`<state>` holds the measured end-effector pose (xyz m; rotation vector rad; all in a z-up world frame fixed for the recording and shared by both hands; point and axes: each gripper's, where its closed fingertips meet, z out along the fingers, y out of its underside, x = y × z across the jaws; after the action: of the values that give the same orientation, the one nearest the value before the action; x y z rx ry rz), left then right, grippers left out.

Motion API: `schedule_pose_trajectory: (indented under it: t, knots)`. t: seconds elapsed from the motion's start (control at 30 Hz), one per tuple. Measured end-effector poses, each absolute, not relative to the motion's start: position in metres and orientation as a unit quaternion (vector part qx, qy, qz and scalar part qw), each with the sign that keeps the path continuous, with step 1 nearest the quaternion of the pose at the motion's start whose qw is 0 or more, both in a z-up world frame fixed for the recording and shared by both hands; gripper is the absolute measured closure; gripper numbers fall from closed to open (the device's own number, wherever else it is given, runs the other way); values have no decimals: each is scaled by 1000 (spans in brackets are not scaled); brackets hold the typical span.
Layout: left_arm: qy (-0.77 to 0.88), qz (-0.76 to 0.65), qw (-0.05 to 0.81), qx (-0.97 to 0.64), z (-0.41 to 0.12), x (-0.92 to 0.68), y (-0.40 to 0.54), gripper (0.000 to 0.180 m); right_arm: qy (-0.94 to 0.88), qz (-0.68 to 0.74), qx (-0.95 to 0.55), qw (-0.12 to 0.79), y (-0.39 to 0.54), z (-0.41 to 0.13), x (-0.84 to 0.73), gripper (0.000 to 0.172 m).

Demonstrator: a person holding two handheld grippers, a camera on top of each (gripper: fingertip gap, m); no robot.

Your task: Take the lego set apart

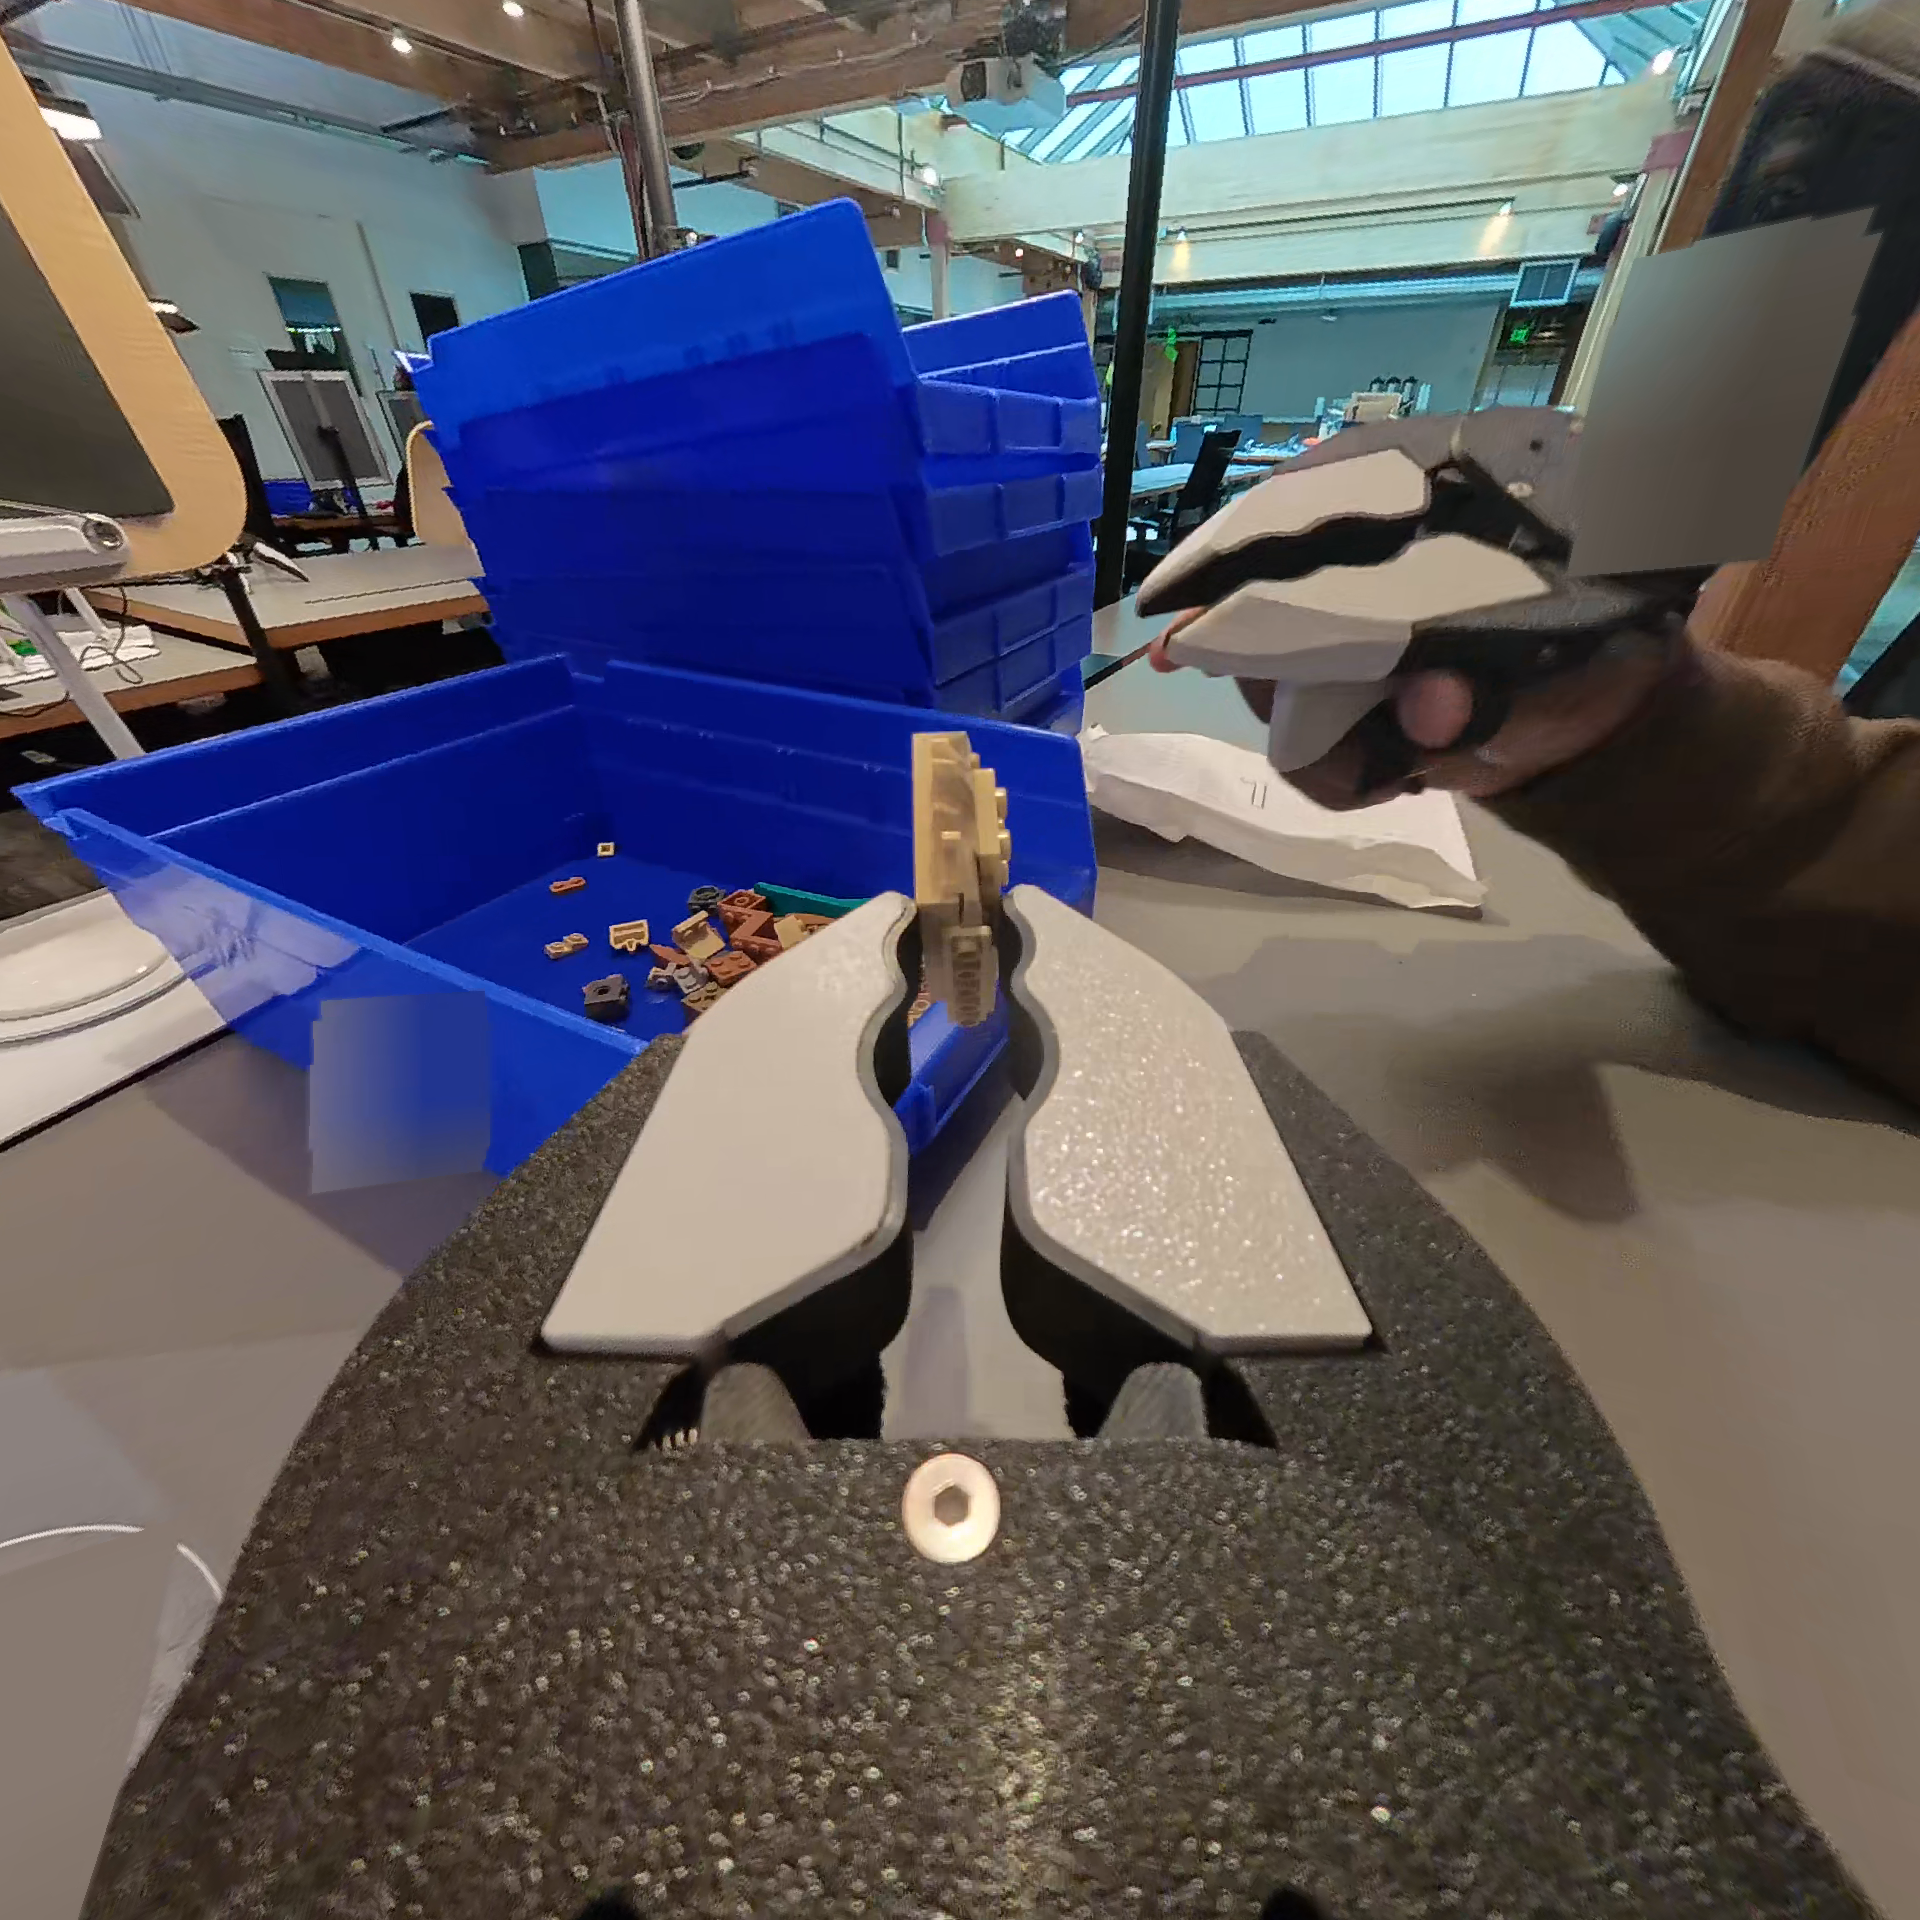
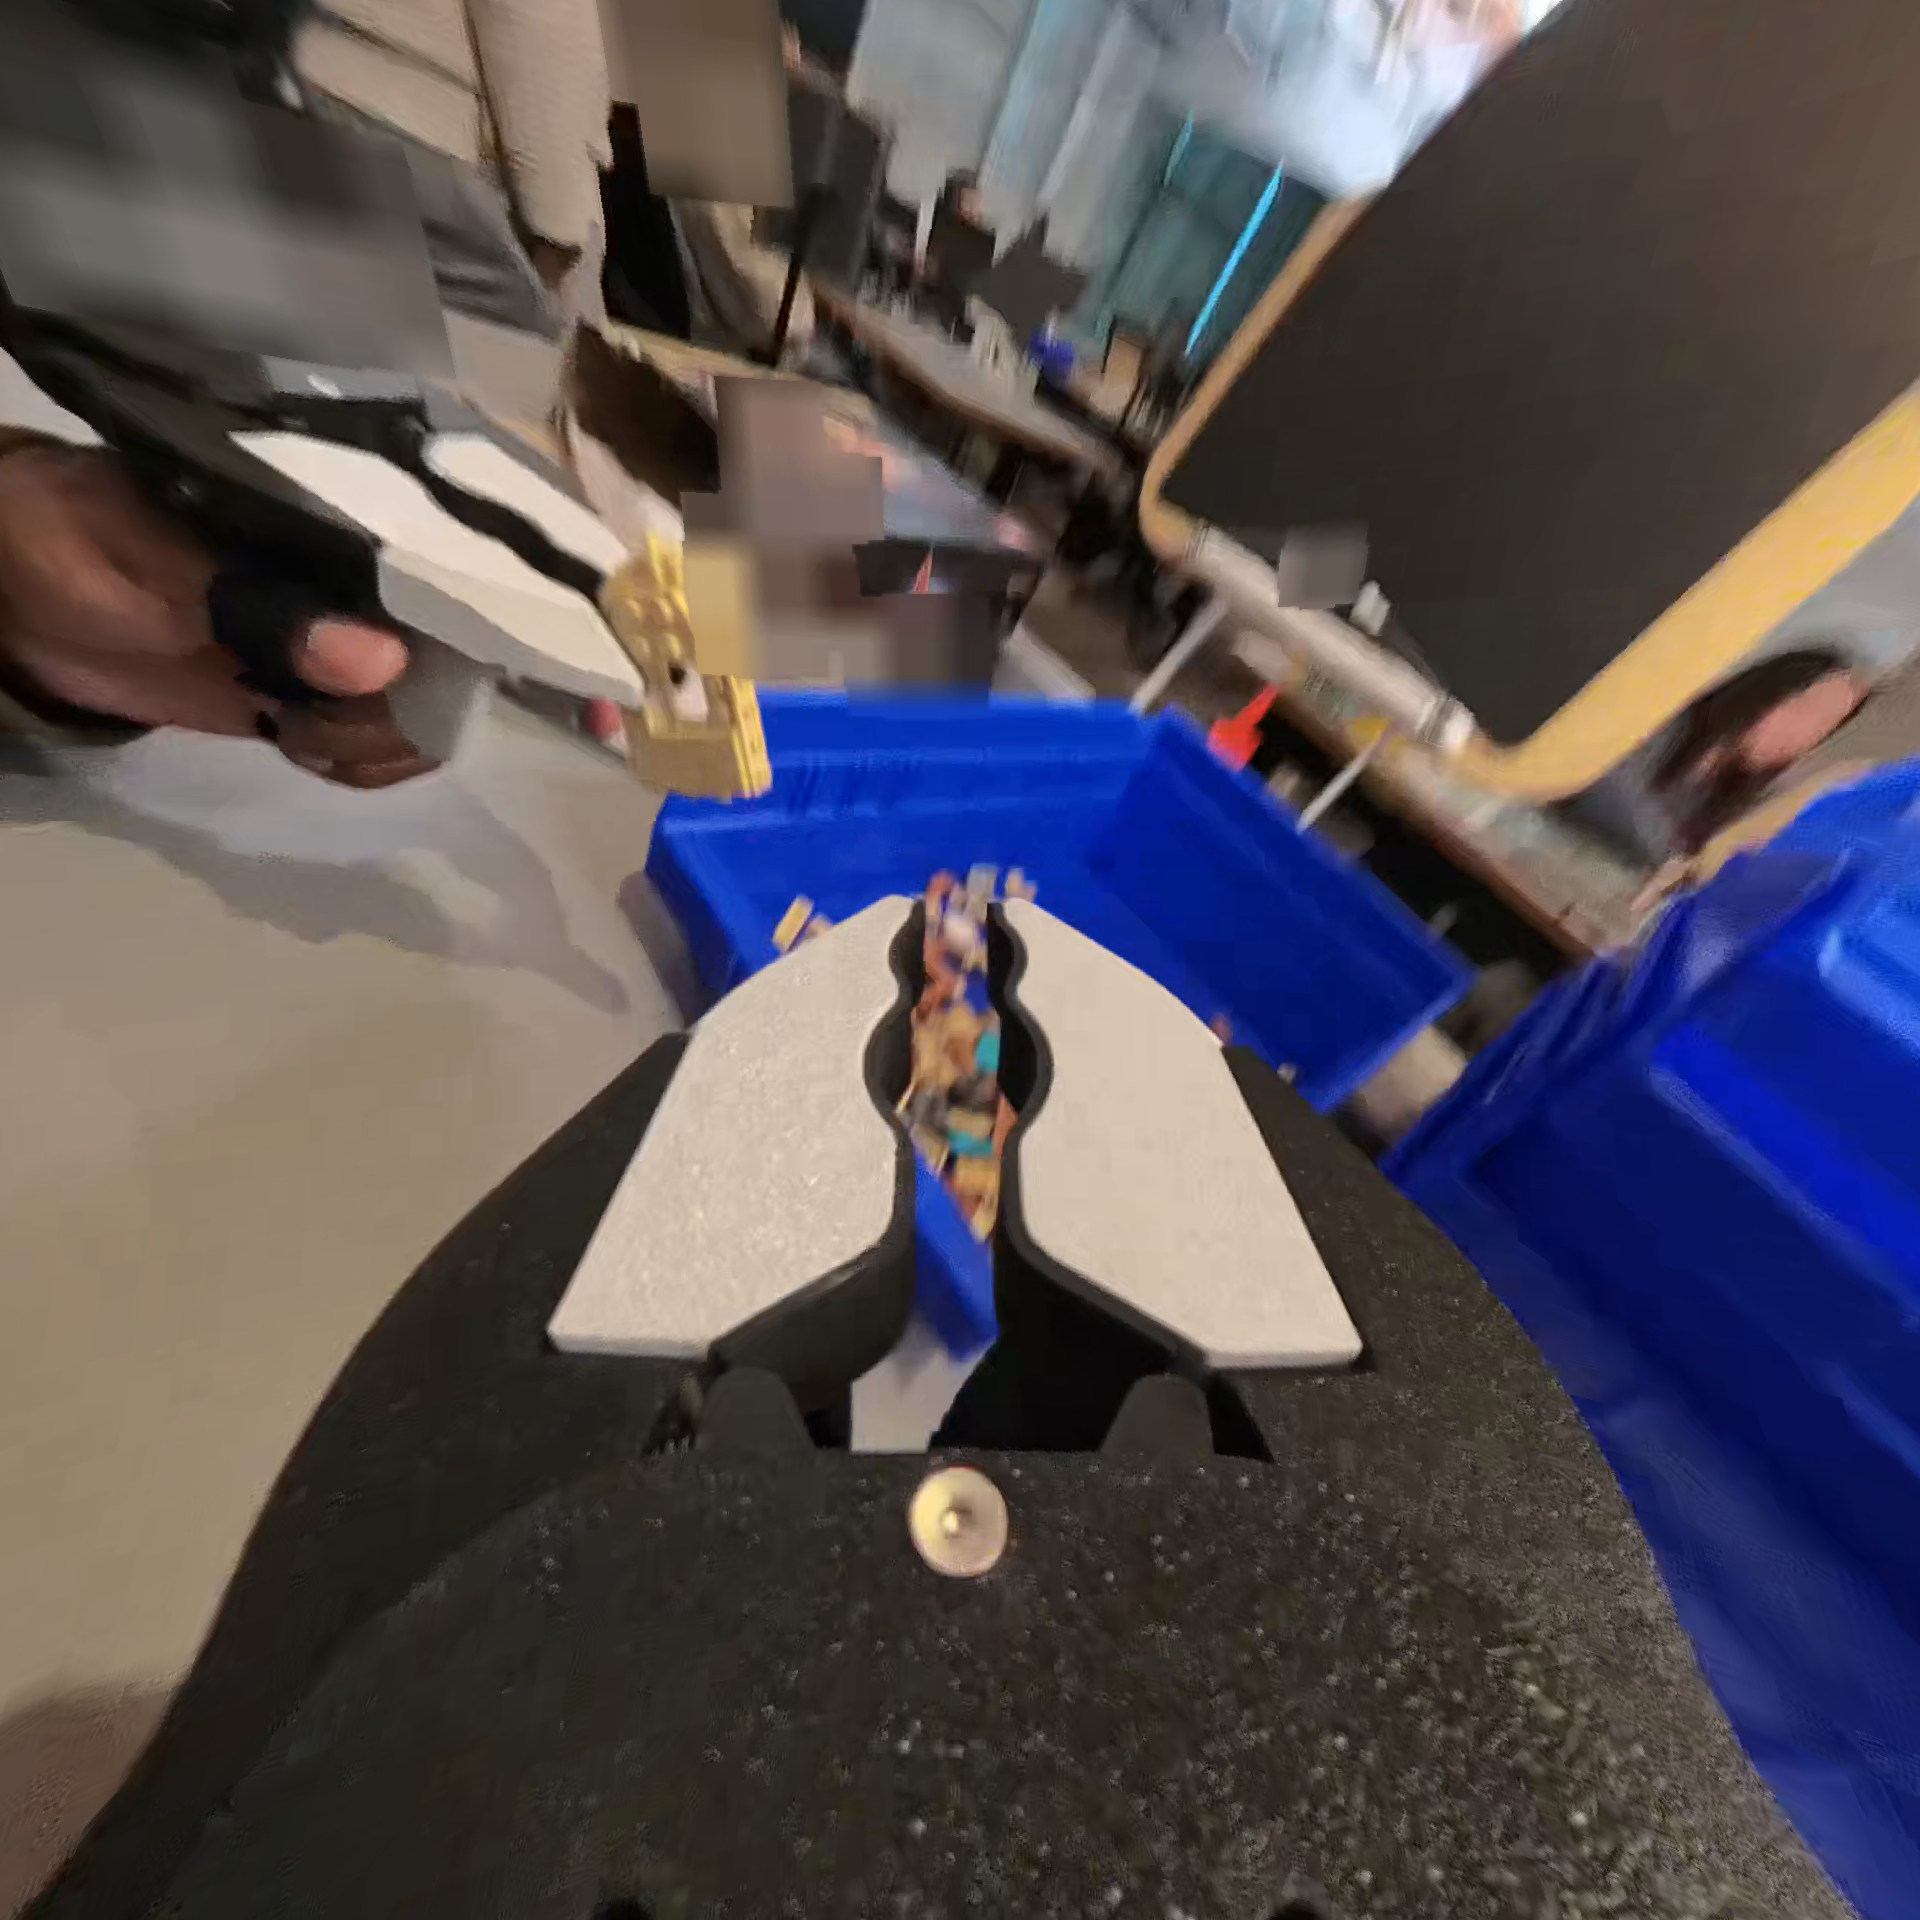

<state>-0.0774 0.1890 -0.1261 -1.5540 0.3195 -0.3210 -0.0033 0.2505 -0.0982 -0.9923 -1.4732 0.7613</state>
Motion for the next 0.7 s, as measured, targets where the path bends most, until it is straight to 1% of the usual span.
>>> schedule_pose_trajectory:
  t: [0.07,0.17,0.27,0.37,0.43,0.57,0.6,0.7]
  knots:
    - [146,-139,687,-698,-128,-77,189,168,-638,318,-501,490,262,-124,10,162]
    - [151,-133,687,-699,-128,-75,189,168,-663,272,-580,388,268,-179,30,161]
    - [153,-135,686,-698,-128,-74,189,168,-674,217,-626,326,274,-220,40,158]
    - [154,-134,686,-699,-128,-74,189,168,-640,198,-668,324,291,-231,28,156]
    - [154,-133,688,-696,-125,-74,187,168,-632,194,-679,320,295,-234,18,163]
    - [151,-134,692,-693,-122,-76,187,168,-633,183,-681,321,297,-238,-2,169]
    - [151,-135,691,-694,-122,-76,187,168,-635,176,-684,314,297,-242,-4,166]
    - [152,-133,690,-695,-122,-76,186,168,-631,178,-695,295,294,-248,-4,147]
